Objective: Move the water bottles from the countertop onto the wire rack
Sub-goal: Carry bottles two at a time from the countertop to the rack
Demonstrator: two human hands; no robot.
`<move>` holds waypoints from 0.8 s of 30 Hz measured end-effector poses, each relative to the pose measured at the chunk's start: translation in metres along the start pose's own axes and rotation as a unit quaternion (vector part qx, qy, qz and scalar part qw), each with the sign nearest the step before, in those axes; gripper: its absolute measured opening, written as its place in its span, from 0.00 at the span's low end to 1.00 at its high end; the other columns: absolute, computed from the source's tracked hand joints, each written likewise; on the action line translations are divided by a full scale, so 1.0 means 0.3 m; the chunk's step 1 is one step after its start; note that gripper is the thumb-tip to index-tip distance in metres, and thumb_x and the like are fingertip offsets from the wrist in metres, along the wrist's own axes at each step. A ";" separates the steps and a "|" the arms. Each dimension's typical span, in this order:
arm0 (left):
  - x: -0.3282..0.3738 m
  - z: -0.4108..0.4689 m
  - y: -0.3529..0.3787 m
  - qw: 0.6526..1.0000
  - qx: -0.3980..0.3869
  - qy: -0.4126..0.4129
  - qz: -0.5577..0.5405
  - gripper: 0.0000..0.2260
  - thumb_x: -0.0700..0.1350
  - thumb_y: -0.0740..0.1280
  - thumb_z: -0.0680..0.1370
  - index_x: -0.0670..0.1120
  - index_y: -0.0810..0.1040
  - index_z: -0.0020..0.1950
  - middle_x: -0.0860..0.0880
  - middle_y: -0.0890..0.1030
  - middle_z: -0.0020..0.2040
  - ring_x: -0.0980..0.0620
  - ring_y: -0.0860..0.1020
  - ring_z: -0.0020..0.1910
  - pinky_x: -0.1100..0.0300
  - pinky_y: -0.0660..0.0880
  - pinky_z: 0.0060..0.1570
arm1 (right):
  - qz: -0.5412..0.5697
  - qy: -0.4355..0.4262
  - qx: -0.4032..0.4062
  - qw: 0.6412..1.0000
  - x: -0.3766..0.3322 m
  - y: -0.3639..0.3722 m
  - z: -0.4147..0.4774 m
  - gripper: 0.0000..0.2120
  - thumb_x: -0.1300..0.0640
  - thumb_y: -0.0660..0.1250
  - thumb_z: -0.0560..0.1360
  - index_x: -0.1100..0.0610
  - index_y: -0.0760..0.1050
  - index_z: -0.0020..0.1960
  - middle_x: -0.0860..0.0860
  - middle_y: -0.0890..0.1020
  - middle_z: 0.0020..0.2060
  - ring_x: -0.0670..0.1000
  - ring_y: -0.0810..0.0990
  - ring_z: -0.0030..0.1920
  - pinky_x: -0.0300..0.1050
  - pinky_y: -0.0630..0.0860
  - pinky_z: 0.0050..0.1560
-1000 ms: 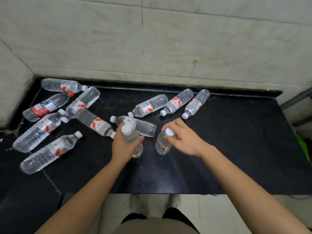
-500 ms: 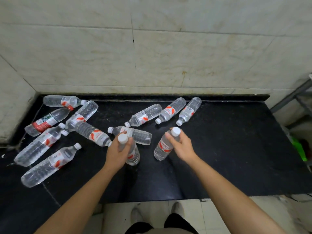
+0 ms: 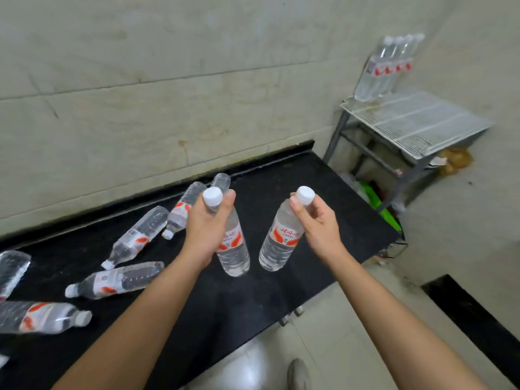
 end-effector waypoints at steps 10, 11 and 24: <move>0.242 -0.114 0.805 0.987 -0.147 0.070 -0.006 0.22 0.77 0.67 0.64 0.62 0.78 0.46 0.54 0.85 0.46 0.59 0.84 0.44 0.60 0.79 0.45 | 0.099 -0.031 0.113 0.988 -0.092 -0.673 0.031 0.17 0.44 0.69 0.78 0.58 0.81 0.53 0.47 0.85 0.40 0.44 0.83 0.42 0.37 0.80 0.45; 0.257 -0.126 0.891 0.985 -0.150 0.083 -0.004 0.23 0.78 0.66 0.64 0.63 0.77 0.46 0.55 0.85 0.46 0.60 0.83 0.44 0.61 0.79 0.44 | 0.094 -0.034 0.122 0.987 -0.094 -0.762 0.040 0.17 0.41 0.69 0.77 0.55 0.81 0.53 0.47 0.86 0.41 0.44 0.84 0.43 0.37 0.80 0.45; 0.445 -0.088 1.736 0.966 -0.185 0.175 -0.042 0.20 0.71 0.66 0.73 0.56 0.76 0.50 0.57 0.83 0.41 0.61 0.82 0.39 0.66 0.78 0.38 | 0.030 -0.103 0.193 0.975 -0.168 -1.564 0.305 0.10 0.36 0.70 0.73 0.40 0.82 0.48 0.49 0.86 0.47 0.53 0.84 0.50 0.58 0.79 0.56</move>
Point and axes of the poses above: each hand's wrist, its own z-axis towards the middle knuckle, its own y-axis out of the palm, x = y × z, the point moved 2 cm from there along z, towards the middle knuckle
